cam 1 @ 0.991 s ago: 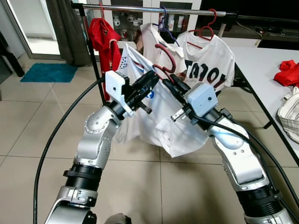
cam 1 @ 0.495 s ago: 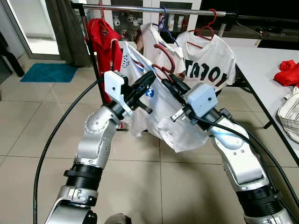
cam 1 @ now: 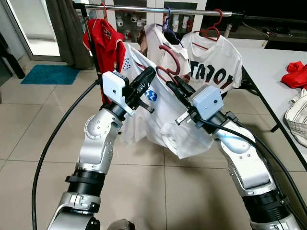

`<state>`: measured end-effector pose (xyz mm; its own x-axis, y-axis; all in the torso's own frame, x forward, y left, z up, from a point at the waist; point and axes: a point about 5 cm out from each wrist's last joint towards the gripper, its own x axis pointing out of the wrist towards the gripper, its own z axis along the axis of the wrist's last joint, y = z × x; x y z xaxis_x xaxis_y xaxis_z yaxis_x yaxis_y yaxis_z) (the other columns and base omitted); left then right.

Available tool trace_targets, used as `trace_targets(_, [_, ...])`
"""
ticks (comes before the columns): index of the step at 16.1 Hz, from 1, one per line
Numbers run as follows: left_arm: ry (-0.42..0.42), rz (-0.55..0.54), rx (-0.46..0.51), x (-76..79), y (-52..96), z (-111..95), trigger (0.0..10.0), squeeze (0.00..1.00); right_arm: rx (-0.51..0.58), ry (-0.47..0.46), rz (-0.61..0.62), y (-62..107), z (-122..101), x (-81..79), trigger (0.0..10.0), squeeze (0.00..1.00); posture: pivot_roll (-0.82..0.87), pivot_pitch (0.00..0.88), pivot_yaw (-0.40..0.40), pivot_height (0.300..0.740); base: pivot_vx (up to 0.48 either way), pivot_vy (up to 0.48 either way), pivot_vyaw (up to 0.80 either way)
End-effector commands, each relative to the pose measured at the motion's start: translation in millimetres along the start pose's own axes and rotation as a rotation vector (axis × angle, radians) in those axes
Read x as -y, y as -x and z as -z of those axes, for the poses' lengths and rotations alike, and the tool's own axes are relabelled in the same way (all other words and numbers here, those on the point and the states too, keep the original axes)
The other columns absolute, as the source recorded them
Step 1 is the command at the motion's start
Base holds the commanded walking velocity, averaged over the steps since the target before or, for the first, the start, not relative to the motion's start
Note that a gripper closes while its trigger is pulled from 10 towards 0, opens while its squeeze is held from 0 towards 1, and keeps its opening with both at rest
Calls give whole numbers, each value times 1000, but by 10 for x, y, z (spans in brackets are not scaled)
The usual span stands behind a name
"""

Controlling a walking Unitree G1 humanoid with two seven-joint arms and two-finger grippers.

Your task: Hang hanger

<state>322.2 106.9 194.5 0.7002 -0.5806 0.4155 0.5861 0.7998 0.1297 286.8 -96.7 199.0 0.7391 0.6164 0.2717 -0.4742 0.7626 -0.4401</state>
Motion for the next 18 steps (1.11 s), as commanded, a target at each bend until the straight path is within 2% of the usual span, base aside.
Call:
trace_targets(1, [-33,-1,13,39,2,-12,10000,1000,23,-4,22,16,-30,56,10000,0,-71,0,21,740,0,0,0])
trace_targets(3, [-36,-12,12,85,11,22,10000,1000,28,-8,18,19,-34,58,10000,0,-71,0,21,740,0,0,0])
trace_targets(6, [-43,-39,-41,105,-1,116,10000,1000,41,-16,11,20,-47,56,10000,0,-75,0,19,740,0,0,0])
trace_targets(7, [-40,-31,-43,113,-14,129,10000,90,44,-22,5,21,-46,48,10000,0,-75,0,18,740,0,0,0])
trace_targets(8, [-37,-28,-44,116,-24,133,10000,0,46,-28,1,23,-47,40,10000,0,-75,0,17,740,0,0,0])
trace_targets(12, [-44,-2,-56,123,-61,141,10000,0,61,-75,-10,39,-37,-38,10000,0,-71,0,27,740,0,0,0])
trace_targets(13, [-45,1,-57,120,-58,139,8353,0,59,-84,-7,46,-26,-57,10000,0,-69,0,34,740,0,0,0])
trace_targets(14, [-43,6,-57,121,-59,140,3647,0,58,-89,-6,51,-18,-65,10000,0,-69,0,34,740,0,0,0])
trace_targets(15, [-43,10,-58,120,-57,139,2588,0,57,-93,-5,52,-14,-78,10000,0,-63,0,43,740,0,0,0])
trace_targets(16, [-45,16,-60,120,-52,139,0,0,58,-96,-6,53,-12,-97,10000,0,-60,0,48,740,0,0,0])
trace_targets(18, [-46,18,-63,120,-48,140,0,0,57,-99,-7,55,-10,-104,10000,0,-58,0,49,740,0,0,0])
